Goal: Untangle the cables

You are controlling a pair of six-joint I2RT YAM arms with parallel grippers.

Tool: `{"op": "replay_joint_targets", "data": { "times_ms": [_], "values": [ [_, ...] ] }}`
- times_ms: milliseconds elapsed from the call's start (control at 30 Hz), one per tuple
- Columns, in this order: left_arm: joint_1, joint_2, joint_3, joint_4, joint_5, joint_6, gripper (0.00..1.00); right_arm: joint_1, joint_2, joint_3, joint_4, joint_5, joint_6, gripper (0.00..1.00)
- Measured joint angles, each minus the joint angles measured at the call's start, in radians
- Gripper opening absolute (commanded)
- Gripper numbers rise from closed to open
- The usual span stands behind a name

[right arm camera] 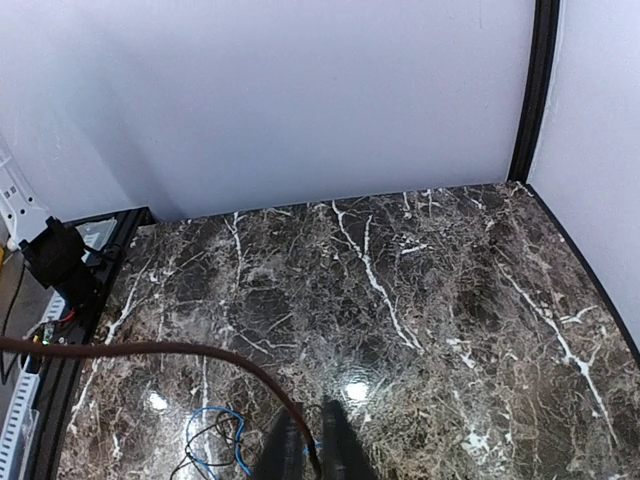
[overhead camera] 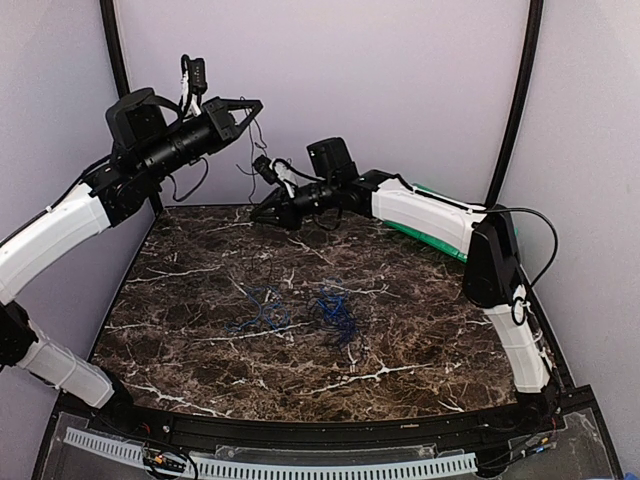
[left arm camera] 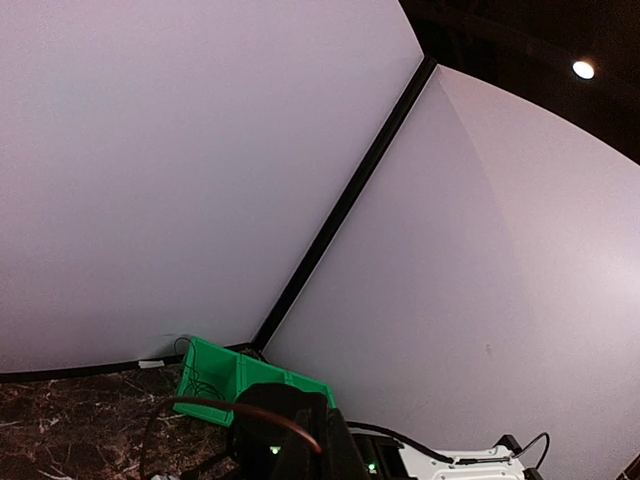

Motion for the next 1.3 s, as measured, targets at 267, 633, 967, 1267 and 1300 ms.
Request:
{"op": "replay_joint_targets", "data": {
  "times_ms": [267,633,967,1267,1300],
  "values": [
    [0.000,-0.077,-0.081,0.009,-0.050,0.018,0.14,-0.025,-0.030,-0.042,-0.025,0.024,-0.018,0.00],
    [0.000,-0.223,-0.520,0.033,-0.213,0.031,0.51,-0.198,-0.328,-0.030,-0.074,0.203,-0.164,0.00],
    [0.000,-0.183,-0.646,0.068,-0.194,-0.006,0.55,-0.289,-0.317,0.101,-0.052,0.308,-0.192,0.00],
    [0.000,0.088,-0.699,0.318,-0.093,0.001,0.58,-0.342,-0.291,0.176,-0.047,0.308,-0.159,0.00],
    [0.000,0.169,-0.681,0.347,-0.075,0.006,0.58,-0.339,-0.291,0.175,-0.045,0.304,-0.157,0.00]
  ]
}}
